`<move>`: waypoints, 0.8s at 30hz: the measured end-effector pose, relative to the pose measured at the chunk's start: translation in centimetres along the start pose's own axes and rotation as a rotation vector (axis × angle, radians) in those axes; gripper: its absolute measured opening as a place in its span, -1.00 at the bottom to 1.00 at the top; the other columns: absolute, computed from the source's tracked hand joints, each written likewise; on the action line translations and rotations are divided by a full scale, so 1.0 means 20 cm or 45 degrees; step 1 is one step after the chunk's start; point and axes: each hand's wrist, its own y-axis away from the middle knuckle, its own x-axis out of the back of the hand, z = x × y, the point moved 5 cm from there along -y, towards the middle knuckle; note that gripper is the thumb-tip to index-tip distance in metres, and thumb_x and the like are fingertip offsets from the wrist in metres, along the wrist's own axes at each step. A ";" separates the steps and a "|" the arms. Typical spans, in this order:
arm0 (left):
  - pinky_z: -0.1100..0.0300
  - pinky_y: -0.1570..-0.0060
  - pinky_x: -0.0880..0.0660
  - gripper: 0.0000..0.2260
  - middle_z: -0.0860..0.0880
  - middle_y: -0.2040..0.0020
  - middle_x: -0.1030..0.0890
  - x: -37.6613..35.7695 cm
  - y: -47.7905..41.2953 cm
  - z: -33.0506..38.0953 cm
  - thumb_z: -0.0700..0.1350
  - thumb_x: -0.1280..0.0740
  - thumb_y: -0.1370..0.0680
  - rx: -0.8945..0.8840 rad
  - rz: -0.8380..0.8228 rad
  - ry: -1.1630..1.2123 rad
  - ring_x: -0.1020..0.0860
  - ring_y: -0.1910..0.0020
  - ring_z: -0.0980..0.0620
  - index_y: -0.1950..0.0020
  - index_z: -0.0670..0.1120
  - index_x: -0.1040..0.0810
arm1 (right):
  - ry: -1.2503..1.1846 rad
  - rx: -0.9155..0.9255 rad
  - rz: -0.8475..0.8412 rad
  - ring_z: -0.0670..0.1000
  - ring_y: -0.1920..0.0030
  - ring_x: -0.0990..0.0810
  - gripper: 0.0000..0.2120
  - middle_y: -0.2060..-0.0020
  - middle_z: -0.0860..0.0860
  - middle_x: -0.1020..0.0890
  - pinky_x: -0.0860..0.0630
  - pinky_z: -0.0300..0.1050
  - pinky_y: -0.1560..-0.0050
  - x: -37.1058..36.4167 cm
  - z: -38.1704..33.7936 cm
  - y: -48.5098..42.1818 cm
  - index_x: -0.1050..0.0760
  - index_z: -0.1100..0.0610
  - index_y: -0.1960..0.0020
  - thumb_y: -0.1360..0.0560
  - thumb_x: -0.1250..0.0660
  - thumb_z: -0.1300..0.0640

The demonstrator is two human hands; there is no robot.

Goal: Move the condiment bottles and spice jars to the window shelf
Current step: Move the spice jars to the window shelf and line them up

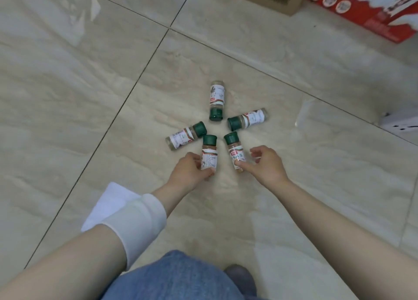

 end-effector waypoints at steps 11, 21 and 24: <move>0.21 0.25 -0.39 -0.67 -0.11 0.00 -0.58 -0.04 -0.03 0.06 -0.07 -0.44 -0.40 -0.041 0.054 -0.122 -0.56 0.06 -0.08 -0.06 -0.18 -0.46 | 0.092 -0.025 -0.033 0.07 0.05 -0.58 -0.55 -0.07 0.10 -0.57 -0.51 -0.13 0.05 -0.10 -0.01 -0.07 -0.49 0.19 -0.15 -0.35 -0.50 0.05; 0.17 0.03 -0.47 -0.72 0.07 0.21 -0.56 0.22 0.43 0.36 -0.15 -0.42 -0.42 -0.101 -0.028 0.262 -0.56 0.17 0.10 -0.03 -0.13 -0.40 | -0.687 -0.254 -0.121 -0.06 0.29 -0.56 -0.70 0.19 0.06 -0.59 -0.48 -0.41 0.42 0.28 -0.19 0.34 -0.51 0.28 -0.10 -0.39 -0.46 0.28; 0.13 0.03 -0.48 -0.68 -0.05 0.11 -0.59 0.37 0.75 0.61 -0.16 -0.43 -0.41 -0.186 0.041 0.337 -0.59 0.07 -0.03 -0.02 -0.09 -0.32 | -0.776 -0.234 -0.035 -0.01 0.23 -0.59 -0.67 0.13 0.11 -0.61 -0.56 -0.31 0.26 0.55 -0.36 0.60 -0.54 0.28 -0.12 -0.38 -0.47 0.24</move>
